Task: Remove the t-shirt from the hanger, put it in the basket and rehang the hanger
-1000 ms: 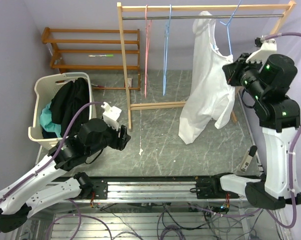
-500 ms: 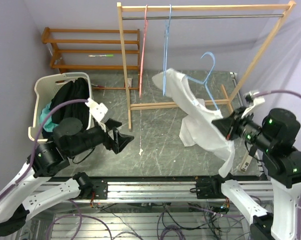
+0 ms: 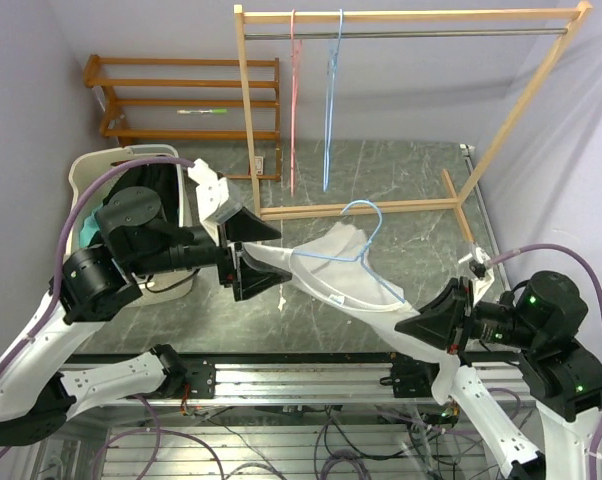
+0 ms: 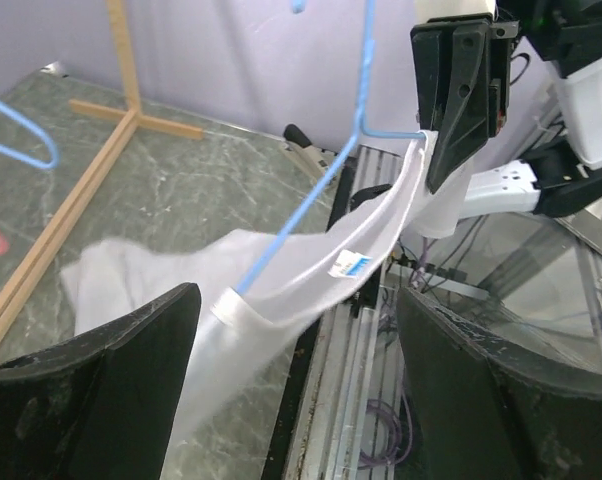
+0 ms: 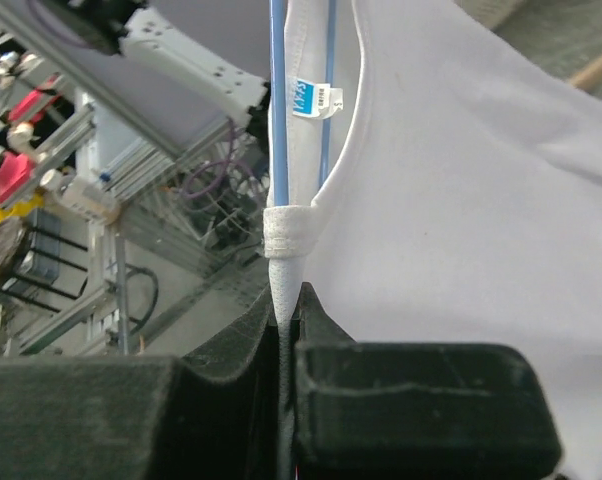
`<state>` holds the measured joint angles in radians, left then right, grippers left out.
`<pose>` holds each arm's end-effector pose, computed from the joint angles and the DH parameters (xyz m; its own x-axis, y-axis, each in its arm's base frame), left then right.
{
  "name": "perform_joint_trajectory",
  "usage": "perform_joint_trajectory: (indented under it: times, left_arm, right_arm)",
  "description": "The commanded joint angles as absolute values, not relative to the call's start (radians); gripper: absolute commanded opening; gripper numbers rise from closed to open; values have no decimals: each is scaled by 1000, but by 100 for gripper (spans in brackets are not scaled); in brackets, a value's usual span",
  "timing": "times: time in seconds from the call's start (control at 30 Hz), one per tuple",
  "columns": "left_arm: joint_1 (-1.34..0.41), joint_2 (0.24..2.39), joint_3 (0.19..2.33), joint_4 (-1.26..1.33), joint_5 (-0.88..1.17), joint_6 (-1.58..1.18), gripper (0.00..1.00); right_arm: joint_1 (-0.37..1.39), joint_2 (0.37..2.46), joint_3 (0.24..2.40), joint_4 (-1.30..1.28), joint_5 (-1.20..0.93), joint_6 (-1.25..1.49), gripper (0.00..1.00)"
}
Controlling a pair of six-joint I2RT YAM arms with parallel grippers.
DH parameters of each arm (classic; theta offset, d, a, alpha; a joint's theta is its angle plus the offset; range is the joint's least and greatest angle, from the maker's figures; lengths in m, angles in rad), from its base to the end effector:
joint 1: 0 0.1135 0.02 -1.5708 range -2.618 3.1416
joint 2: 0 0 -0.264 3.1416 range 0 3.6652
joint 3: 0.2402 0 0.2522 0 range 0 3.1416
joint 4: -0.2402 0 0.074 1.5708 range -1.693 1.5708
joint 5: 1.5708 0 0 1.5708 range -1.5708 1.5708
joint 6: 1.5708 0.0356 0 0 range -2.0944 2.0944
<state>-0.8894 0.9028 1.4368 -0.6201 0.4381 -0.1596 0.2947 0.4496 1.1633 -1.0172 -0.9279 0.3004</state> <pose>0.0781 -0.1203 0.4879 -0.2076 0.0275 -0.9778 0.9486 0.2497 -0.1943 0.0100 0.0328 0.4055 -0.5410 0.0212 -0.8408 -0.7798 0.3618 0.5109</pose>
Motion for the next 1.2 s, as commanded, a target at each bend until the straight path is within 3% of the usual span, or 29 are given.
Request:
perform_joint_trajectory:
  times: [0.0, 0.4, 0.7, 0.93, 1.17]
  left_arm:
    - [-894, 956, 1488, -621, 589, -145, 90]
    - [-893, 1014, 1515, -554, 714, -160, 85]
    - [-903, 1055, 1481, -488, 771, -181, 58]
    - [-928, 1095, 1509, -533, 764, -163, 8]
    - [-949, 1068, 1499, -540, 755, -154, 7]
  right_arm:
    - [306, 433, 1157, -884, -1100, 350, 0]
    - [309, 454, 1127, -813, -1124, 367, 0]
    - [308, 479, 1136, -800, -1126, 366, 0]
    - [309, 489, 1129, -800, -1115, 363, 0]
    - [308, 501, 1123, -806, -1098, 350, 0]
